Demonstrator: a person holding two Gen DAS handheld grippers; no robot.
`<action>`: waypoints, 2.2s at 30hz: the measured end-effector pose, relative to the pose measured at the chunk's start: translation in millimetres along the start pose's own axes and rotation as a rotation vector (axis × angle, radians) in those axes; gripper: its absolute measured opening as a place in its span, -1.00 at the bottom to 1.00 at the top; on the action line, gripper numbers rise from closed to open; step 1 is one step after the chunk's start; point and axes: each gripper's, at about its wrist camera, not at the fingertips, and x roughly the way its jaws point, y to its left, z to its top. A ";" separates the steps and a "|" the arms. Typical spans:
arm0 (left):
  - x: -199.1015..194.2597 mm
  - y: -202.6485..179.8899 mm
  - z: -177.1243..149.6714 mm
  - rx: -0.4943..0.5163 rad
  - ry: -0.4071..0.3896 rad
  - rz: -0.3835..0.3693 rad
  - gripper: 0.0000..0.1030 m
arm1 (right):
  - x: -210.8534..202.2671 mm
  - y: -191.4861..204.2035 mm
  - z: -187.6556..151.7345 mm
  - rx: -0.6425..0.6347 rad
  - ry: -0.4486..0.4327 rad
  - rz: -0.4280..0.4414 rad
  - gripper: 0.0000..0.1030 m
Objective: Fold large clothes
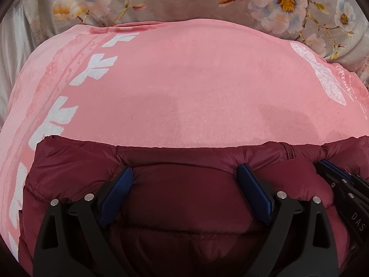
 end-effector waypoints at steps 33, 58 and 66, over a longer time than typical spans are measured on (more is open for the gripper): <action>-90.3 -22.9 -102.5 0.013 -0.072 0.055 0.88 | -88.0 17.4 -108.9 -0.046 -0.091 -0.139 -0.57; -86.7 -33.5 -101.6 0.044 -0.061 0.113 0.91 | -84.3 27.1 -111.0 -0.077 -0.082 -0.204 -0.56; -152.1 38.8 -130.1 -0.185 -0.077 -0.041 0.90 | -142.6 41.5 -133.7 0.000 -0.108 -0.029 -0.53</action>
